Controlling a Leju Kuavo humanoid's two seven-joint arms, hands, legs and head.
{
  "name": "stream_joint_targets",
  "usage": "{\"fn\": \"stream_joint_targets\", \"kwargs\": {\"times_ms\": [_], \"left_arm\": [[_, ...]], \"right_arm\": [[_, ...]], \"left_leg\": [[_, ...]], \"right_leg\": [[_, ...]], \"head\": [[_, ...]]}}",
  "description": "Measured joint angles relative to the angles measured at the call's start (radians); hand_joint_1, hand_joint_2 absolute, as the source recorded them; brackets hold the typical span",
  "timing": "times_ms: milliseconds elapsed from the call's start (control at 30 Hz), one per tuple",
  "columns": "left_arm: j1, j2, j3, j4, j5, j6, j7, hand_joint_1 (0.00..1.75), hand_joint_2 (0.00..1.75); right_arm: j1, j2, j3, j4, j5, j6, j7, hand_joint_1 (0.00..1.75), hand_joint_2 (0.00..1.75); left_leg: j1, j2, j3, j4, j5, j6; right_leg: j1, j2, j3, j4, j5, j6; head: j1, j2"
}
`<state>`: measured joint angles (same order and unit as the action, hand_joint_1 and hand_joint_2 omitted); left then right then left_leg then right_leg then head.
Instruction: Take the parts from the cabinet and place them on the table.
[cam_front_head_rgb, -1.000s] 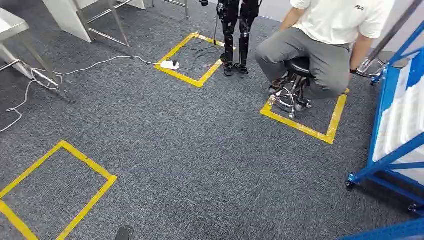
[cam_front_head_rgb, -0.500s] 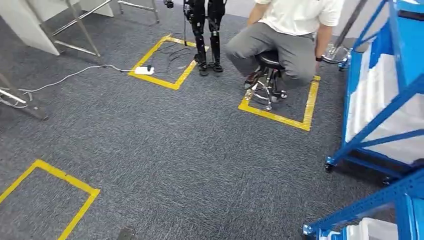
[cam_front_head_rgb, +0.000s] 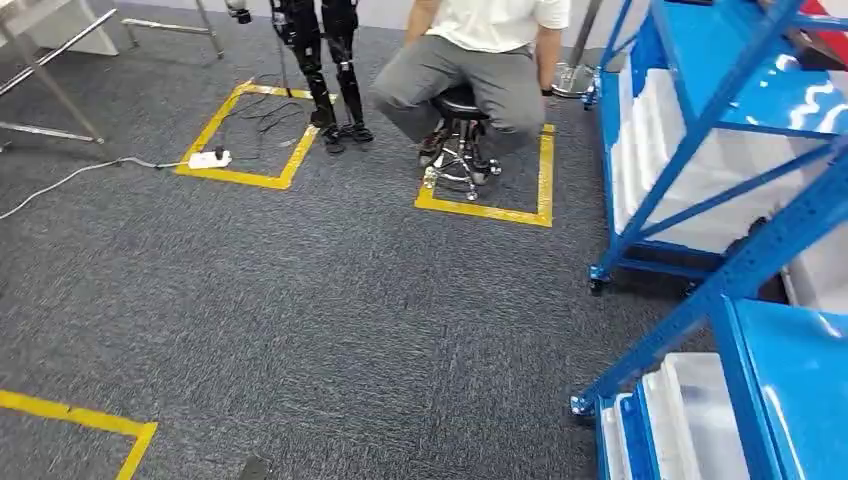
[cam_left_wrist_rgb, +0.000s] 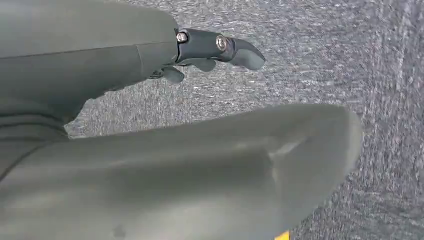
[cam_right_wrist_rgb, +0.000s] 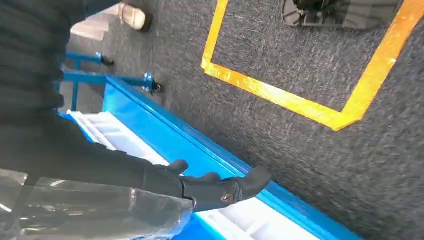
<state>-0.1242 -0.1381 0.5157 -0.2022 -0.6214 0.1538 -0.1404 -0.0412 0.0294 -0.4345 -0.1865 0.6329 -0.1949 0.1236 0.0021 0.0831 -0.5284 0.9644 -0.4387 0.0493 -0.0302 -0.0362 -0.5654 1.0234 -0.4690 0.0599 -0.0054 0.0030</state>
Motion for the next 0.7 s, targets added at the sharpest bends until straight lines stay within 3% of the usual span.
{"fn": "stream_joint_targets", "kwargs": {"times_ms": [33, 100, 167, 200, 233, 267, 300, 333, 367, 400, 433, 500, 533, 567, 633, 667, 700], "left_arm": [[-0.001, 0.003, -0.001, -0.001, -0.002, 0.0, 0.001, 0.0, 0.0], [-0.003, 0.003, -0.003, 0.0, -0.007, -0.002, 0.005, 0.0, 0.0], [-0.005, 0.003, -0.005, 0.0, -0.007, -0.008, 0.009, 0.0, 0.0], [-0.006, 0.003, -0.005, 0.0, -0.007, -0.008, 0.01, 0.0, 0.0], [-0.005, 0.003, -0.006, 0.0, -0.007, -0.009, 0.01, 0.0, 0.0], [-0.004, 0.003, -0.006, 0.0, -0.007, -0.01, 0.01, 0.0, 0.0], [-0.001, 0.003, -0.006, 0.0, -0.007, -0.013, 0.011, 0.0, 0.0], [0.001, 0.003, -0.006, 0.001, -0.007, -0.016, 0.012, 0.0, 0.0], [0.002, 0.003, -0.006, 0.002, -0.007, -0.016, 0.013, 0.0, 0.0], [0.002, 0.003, -0.006, 0.002, -0.007, -0.018, 0.015, 0.0, 0.0], [0.002, 0.002, -0.006, 0.003, -0.007, -0.019, 0.015, 0.0, 0.0], [0.001, 0.003, -0.006, 0.003, -0.008, -0.021, 0.015, 0.0, 0.0], [0.001, 0.004, -0.006, 0.003, -0.008, -0.023, 0.016, 0.0, 0.0], [0.002, 0.008, -0.006, 0.003, -0.008, -0.024, 0.017, 0.0, 0.0], [0.001, 0.008, -0.006, 0.003, -0.008, -0.026, 0.018, 0.0, 0.0], [0.001, 0.008, -0.006, 0.003, -0.008, -0.025, 0.018, 0.0, 0.0], [0.0, 0.007, -0.006, 0.003, -0.009, -0.026, 0.018, 0.0, 0.0]], "right_arm": [[-0.004, 0.003, 0.0, 0.0, 0.0, 0.0, 0.0, 0.0, 1.75], [-0.005, 0.004, -0.001, 0.0, -0.002, 0.0, 0.0, 0.0, 1.75], [-0.002, 0.004, -0.005, 0.0, -0.002, 0.0, 0.0, 0.0, 1.75], [-0.001, 0.004, -0.007, 0.0, -0.002, 0.0, 0.0, 0.0, 1.75], [-0.002, 0.003, -0.009, 0.0, -0.004, 0.0, 0.0, 0.0, 1.75], [-0.004, 0.002, -0.01, 0.0, -0.003, 0.0, 0.0, 0.0, 1.75], [-0.006, 0.002, -0.013, 0.0, -0.002, 0.0, 0.0, 0.0, 1.75], [-0.006, 0.002, -0.014, 0.0, -0.002, 0.0, 0.0, 0.0, 1.75], [-0.004, 0.002, -0.015, 0.0, -0.002, 0.0, 0.0, 0.0, 1.75], [-0.001, 0.002, -0.016, 0.0, -0.002, 0.0, 0.0, 0.0, 1.75], [0.0, 0.001, -0.016, 0.0, -0.002, 0.0, 0.0, 0.0, 1.75], [0.0, 0.001, -0.016, 0.0, -0.002, 0.0, 0.0, 0.0, 1.75], [0.0, 0.002, -0.016, 0.0, -0.002, 0.0, 0.0, 0.0, 1.75], [-0.003, 0.005, -0.017, 0.0, -0.002, 0.0, 0.0, 0.0, 1.75], [-0.003, 0.006, -0.017, 0.0, -0.002, 0.0, 0.001, 0.0, 1.75], [0.0, 0.008, -0.017, 0.0, -0.002, 0.0, 0.001, 0.0, 1.75], [0.003, 0.008, -0.017, 0.0, -0.002, 0.0, 0.001, 0.0, 1.75]], "left_leg": [[-0.007, 0.009, -0.003, 0.012, -0.006, -0.009], [-0.012, 0.027, -0.002, 0.022, -0.016, -0.022], [-0.006, 0.046, 0.003, 0.022, -0.015, -0.027], [0.003, 0.03, -0.002, 0.029, -0.024, -0.038], [0.007, -0.026, -0.012, 0.059, -0.056, -0.046], [0.009, -0.06, -0.034, 0.118, -0.101, -0.049], [0.009, -0.075, -0.07, 0.204, -0.15, -0.05], [0.009, -0.079, -0.109, 0.295, -0.189, -0.049], [0.009, -0.079, -0.131, 0.346, -0.203, -0.048], [0.009, -0.08, -0.132, 0.352, -0.191, -0.044], [0.009, -0.083, -0.108, 0.306, -0.156, -0.037], [0.009, -0.101, -0.035, 0.161, -0.079, -0.025], [0.008, -0.169, 0.018, 0.05, -0.042, -0.012], [0.008, -0.197, 0.022, 0.04, -0.049, -0.007], [0.0, -0.169, 0.016, 0.039, -0.045, 0.0], [-0.003, -0.157, 0.017, 0.035, -0.04, 0.007], [0.001, -0.14, 0.024, 0.008, -0.023, 0.014]], "right_leg": [[0.001, -0.056, 0.029, -0.054, 0.0, -0.01], [0.005, -0.032, 0.026, -0.045, 0.011, -0.028], [0.009, -0.012, 0.014, -0.045, 0.014, -0.036], [-0.004, 0.001, 0.027, -0.049, 0.021, -0.047], [-0.003, 0.01, 0.02, -0.049, 0.025, -0.054], [-0.001, 0.02, 0.016, -0.048, 0.03, -0.061], [0.003, 0.032, 0.012, -0.048, 0.034, -0.067], [0.007, 0.047, 0.007, -0.047, 0.037, -0.07], [0.01, 0.059, 0.004, -0.047, 0.039, -0.072], [0.013, 0.075, 0.003, -0.047, 0.041, -0.071], [0.015, 0.089, 0.004, -0.047, 0.043, -0.069], [0.017, 0.113, 0.006, -0.047, 0.047, -0.068], [0.013, 0.129, 0.004, -0.049, 0.051, -0.063], [0.02, 0.138, -0.002, -0.047, 0.057, -0.055], [0.009, 0.162, -0.013, -0.05, 0.066, -0.044], [0.007, 0.173, -0.014, -0.057, 0.074, -0.034], [0.018, 0.173, -0.029, -0.06, 0.078, -0.028]], "head": [[0.002, 0.0], [-0.006, 0.0], [-0.005, 0.0], [-0.005, 0.0], [-0.007, 0.0], [-0.007, 0.0], [-0.008, 0.0], [-0.007, 0.0], [-0.007, 0.0], [-0.006, 0.0], [-0.007, 0.0], [-0.006, 0.0], [-0.006, 0.0], [-0.003, 0.0], [-0.014, 0.0], [-0.013, 0.0], [-0.013, 0.0]]}}
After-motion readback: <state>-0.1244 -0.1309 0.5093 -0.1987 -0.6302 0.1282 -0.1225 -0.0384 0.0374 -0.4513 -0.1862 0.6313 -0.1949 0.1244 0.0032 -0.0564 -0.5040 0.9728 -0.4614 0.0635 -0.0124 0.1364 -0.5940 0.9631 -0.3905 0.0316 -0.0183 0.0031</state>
